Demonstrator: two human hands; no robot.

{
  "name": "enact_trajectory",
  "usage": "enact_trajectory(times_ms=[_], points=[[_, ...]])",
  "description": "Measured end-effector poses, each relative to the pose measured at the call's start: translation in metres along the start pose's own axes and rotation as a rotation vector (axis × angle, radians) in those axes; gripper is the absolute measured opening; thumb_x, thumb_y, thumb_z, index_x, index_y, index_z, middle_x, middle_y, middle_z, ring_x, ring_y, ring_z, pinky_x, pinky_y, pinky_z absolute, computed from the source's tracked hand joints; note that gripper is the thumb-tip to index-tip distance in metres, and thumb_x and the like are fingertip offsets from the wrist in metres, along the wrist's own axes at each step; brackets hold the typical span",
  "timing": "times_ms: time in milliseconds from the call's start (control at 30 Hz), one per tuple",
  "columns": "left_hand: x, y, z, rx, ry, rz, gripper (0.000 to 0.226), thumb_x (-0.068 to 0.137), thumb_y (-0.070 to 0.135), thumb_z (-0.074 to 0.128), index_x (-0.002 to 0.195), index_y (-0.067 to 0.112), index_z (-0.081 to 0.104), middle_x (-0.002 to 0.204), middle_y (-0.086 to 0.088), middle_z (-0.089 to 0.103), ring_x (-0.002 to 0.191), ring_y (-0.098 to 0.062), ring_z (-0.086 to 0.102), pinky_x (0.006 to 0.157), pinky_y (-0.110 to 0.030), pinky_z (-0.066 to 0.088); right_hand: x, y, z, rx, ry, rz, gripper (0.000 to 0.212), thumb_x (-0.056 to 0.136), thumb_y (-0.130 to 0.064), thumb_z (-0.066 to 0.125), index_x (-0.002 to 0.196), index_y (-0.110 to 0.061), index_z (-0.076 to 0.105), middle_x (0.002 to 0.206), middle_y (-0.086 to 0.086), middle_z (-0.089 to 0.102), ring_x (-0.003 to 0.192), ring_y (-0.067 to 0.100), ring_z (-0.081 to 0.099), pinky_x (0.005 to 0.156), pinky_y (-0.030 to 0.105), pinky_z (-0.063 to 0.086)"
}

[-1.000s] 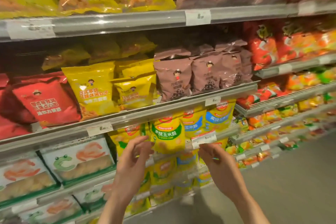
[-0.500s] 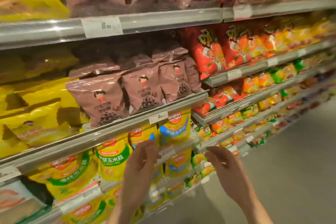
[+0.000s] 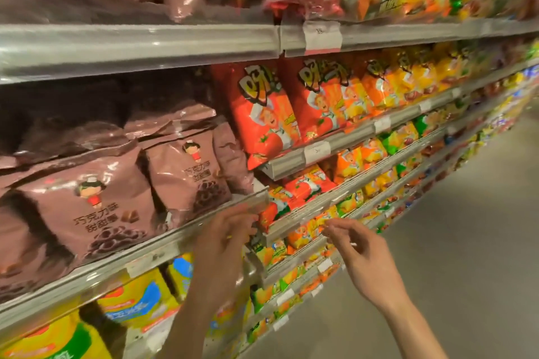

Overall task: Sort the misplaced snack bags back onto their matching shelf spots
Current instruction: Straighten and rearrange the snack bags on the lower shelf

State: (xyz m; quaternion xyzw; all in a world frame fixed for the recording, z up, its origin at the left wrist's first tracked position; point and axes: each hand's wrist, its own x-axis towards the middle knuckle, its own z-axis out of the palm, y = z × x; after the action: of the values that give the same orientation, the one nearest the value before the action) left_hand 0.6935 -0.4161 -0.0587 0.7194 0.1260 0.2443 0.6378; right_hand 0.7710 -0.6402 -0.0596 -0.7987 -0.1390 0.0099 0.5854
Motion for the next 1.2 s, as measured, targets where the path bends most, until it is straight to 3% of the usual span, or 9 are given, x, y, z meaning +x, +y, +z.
enact_trajectory(times_ms=[167,267,333,433,533,700,900,1100,1200], points=[[0.037,-0.01,0.048,-0.026,0.041,0.02,0.007,0.094,0.033,0.069,0.101,0.035,0.07,0.1,0.005,0.077,0.092,-0.016,0.073,0.09,-0.044,0.056,0.05,0.035,-0.026,0.004,-0.011,0.022,0.014,0.095,-0.033,0.066,0.105,-0.028,0.073,0.099,-0.011,0.077,0.094,0.002,0.072,0.08,0.018,0.056],[0.054,-0.016,0.079,-0.024,0.058,0.03,0.022,0.078,0.053,0.065,0.097,0.043,0.072,0.103,-0.001,0.077,0.096,-0.024,0.072,0.087,-0.038,0.053,0.081,0.056,-0.046,0.023,-0.04,0.024,0.012,0.095,-0.032,0.066,0.103,-0.027,0.073,0.097,-0.012,0.077,0.092,0.001,0.071,0.078,0.016,0.053],[0.063,-0.021,0.101,-0.024,0.114,0.023,0.035,0.073,0.056,0.061,0.1,0.035,0.071,0.098,0.001,0.078,0.091,-0.018,0.073,0.083,-0.031,0.055,0.105,0.069,-0.064,0.043,-0.063,0.018,0.008,0.095,-0.03,0.066,0.1,-0.029,0.073,0.093,-0.014,0.078,0.09,-0.002,0.071,0.076,0.01,0.052],[0.071,-0.031,0.14,-0.003,0.249,-0.006,0.022,0.089,0.037,0.067,0.106,0.023,0.069,0.092,-0.003,0.078,0.083,-0.018,0.07,0.07,-0.02,0.055,0.142,0.088,-0.095,0.059,-0.152,0.006,0.008,0.096,-0.027,0.065,0.099,-0.031,0.071,0.092,-0.019,0.077,0.089,-0.004,0.071,0.075,0.007,0.05],[0.069,-0.032,0.177,0.01,0.326,-0.061,0.015,0.1,0.01,0.059,0.108,0.018,0.068,0.091,0.003,0.08,0.087,-0.017,0.07,0.073,-0.015,0.055,0.173,0.104,-0.127,0.091,-0.226,0.019,0.008,0.096,-0.027,0.064,0.097,-0.031,0.071,0.092,-0.011,0.078,0.09,0.001,0.072,0.077,0.011,0.053],[0.055,-0.027,0.219,0.077,0.427,-0.132,0.017,0.099,0.02,0.061,0.113,0.017,0.071,0.105,0.002,0.078,0.094,-0.013,0.073,0.075,-0.017,0.056,0.21,0.127,-0.163,0.107,-0.303,0.026,0.01,0.097,-0.024,0.065,0.102,-0.029,0.071,0.094,-0.009,0.077,0.092,-0.002,0.07,0.076,0.007,0.05],[0.066,-0.033,0.244,0.097,0.479,-0.169,0.014,0.099,0.022,0.061,0.11,0.022,0.07,0.107,0.0,0.076,0.093,-0.02,0.074,0.079,-0.027,0.058,0.246,0.143,-0.182,0.083,-0.329,0.036,0.011,0.098,-0.025,0.063,0.105,-0.029,0.071,0.093,-0.01,0.076,0.094,0.0,0.07,0.082,0.02,0.052],[0.085,-0.042,0.263,0.085,0.466,-0.129,0.015,0.099,0.021,0.061,0.11,0.021,0.071,0.103,0.017,0.074,0.092,-0.001,0.07,0.079,-0.021,0.057,0.272,0.146,-0.199,0.007,-0.301,-0.022,0.011,0.098,-0.026,0.063,0.106,-0.027,0.071,0.1,-0.007,0.076,0.1,0.009,0.07,0.089,0.023,0.052],[0.089,-0.047,0.267,0.083,0.451,-0.13,0.015,0.099,0.024,0.061,0.11,0.022,0.071,0.105,0.017,0.073,0.097,-0.002,0.07,0.084,-0.027,0.058,0.278,0.145,-0.197,0.014,-0.294,-0.031,0.011,0.098,-0.026,0.062,0.105,-0.028,0.071,0.104,-0.009,0.075,0.102,0.007,0.069,0.093,0.026,0.052]])
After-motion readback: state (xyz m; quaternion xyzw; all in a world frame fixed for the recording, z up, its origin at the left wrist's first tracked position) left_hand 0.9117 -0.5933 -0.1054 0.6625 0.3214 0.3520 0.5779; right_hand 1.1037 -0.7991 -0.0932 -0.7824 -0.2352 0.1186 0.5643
